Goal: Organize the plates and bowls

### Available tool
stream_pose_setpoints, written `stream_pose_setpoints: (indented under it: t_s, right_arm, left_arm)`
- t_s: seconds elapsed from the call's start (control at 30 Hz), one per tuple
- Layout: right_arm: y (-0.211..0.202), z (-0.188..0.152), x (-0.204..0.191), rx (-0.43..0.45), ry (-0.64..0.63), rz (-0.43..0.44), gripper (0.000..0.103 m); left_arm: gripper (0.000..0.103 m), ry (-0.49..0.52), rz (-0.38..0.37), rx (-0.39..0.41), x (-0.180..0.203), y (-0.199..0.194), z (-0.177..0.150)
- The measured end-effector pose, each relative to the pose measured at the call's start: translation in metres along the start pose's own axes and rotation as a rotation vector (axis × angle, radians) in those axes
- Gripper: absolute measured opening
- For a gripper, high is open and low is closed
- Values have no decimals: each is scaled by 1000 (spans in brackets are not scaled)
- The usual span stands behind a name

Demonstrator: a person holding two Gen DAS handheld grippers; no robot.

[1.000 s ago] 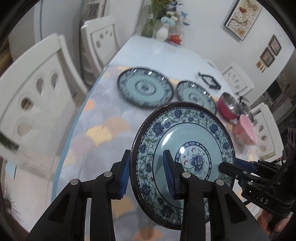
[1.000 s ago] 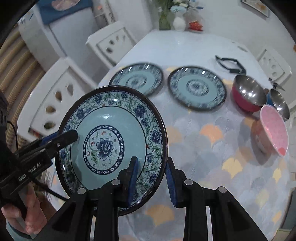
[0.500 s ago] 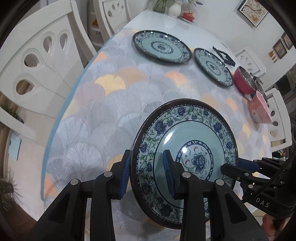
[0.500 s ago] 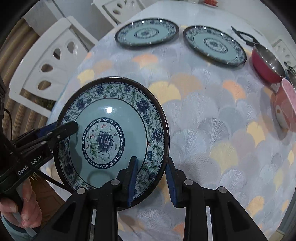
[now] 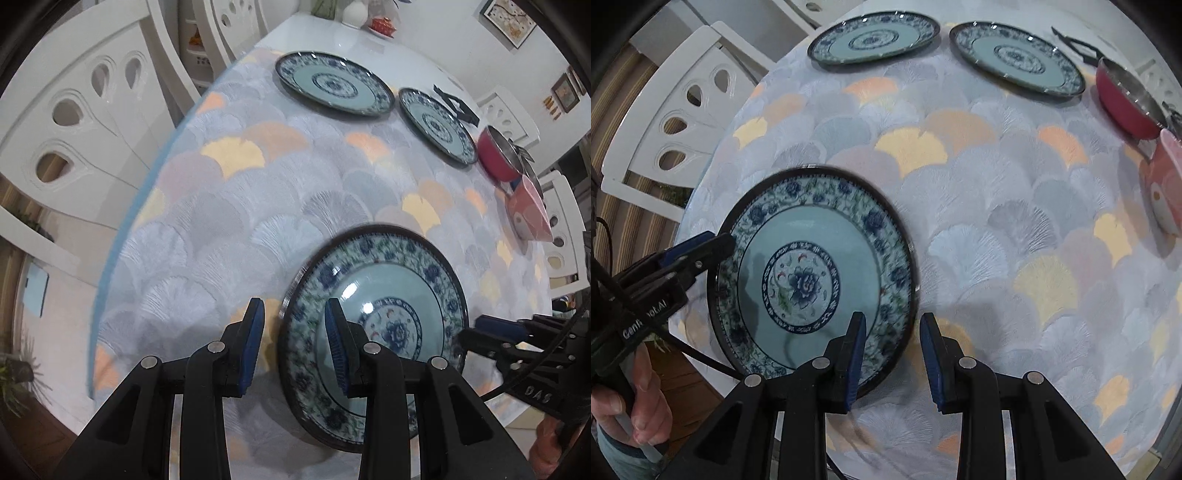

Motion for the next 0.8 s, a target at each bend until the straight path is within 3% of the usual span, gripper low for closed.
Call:
stream_pose_setpoints:
  t_s: [0.2,0.47,0.6,0.7,0.8]
  right_arm:
    - [-38,14,21,63,34,17,30]
    - [-117,77,25,275,14,9,30]
    - [-132,111,22,327,20,29,30]
    - [-136,135,25,346,17,26,30]
    - [-135,164,31,353,18,25,36]
  left_arm:
    - [31,3,22,97,-7,-35,30]
    - [31,43,-14,295,8,-93,101]
    - [32,58,-50,310,19,-93,138]
    - [40,47,-53,300,17,-83,159]
    - [41,20,-76,259,13,-64,177]
Point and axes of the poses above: each gripper's, at about its wrist camera, not at the fingertips, and y roughly the way its jaws point, x to its right, z to its top, the point moved 5 cm from there along y, roughly the way its jaws point, and after that the axes turned 9 degrees about -x, right-handed, at the moved point
